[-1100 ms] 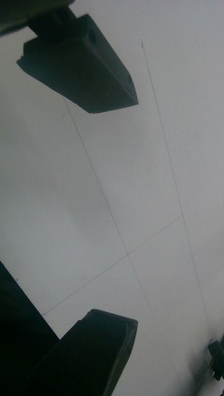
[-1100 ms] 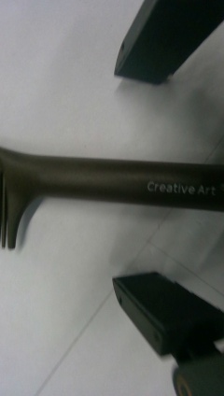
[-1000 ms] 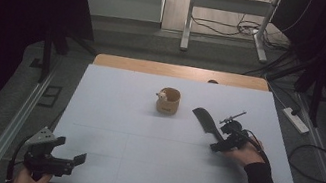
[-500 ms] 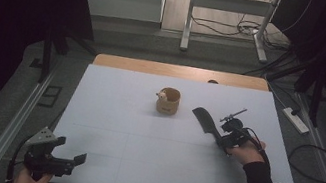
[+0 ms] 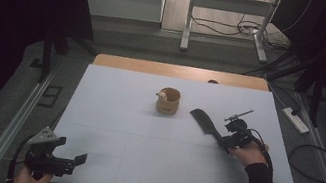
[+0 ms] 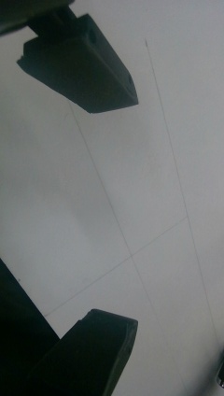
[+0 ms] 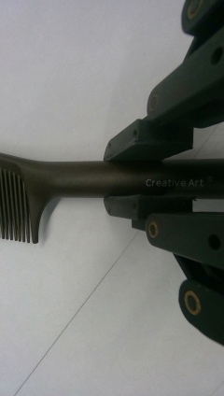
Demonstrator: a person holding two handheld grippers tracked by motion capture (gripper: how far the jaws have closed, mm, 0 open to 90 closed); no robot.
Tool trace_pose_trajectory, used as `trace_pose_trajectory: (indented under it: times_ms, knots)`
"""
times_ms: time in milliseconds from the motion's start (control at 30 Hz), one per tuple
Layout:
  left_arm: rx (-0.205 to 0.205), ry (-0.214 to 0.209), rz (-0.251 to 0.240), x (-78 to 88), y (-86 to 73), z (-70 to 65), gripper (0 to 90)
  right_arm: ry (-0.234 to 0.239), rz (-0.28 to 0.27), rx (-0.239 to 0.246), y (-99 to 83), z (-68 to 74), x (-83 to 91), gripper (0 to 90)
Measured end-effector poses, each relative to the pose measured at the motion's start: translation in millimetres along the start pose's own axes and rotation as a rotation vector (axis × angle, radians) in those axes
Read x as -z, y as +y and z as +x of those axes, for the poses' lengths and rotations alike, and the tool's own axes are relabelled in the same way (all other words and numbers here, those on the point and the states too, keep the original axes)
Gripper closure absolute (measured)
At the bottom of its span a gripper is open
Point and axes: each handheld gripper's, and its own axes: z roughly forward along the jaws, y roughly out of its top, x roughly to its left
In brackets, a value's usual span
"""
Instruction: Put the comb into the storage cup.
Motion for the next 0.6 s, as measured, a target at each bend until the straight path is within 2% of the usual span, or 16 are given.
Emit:
trace_pose_trajectory:
  times_ms: [200,433,533,600]
  knots:
    - [-0.006,-0.023,0.002,0.7,1.9,1.4,0.0,-0.002,-0.037,0.011,-3.2,0.4,6.2,72.4]
    - [-0.018,-0.065,-0.017,-0.5,6.1,3.9,0.0,0.003,-0.076,0.011,-6.5,2.5,14.2,72.5]
    - [-0.027,-0.069,-0.031,-1.5,7.7,2.9,0.0,0.001,-0.098,0.003,-8.9,3.1,19.1,72.4]
    - [-0.031,-0.076,-0.043,-1.7,9.4,2.4,0.0,0.005,-0.117,0.013,-10.4,4.0,22.2,72.4]
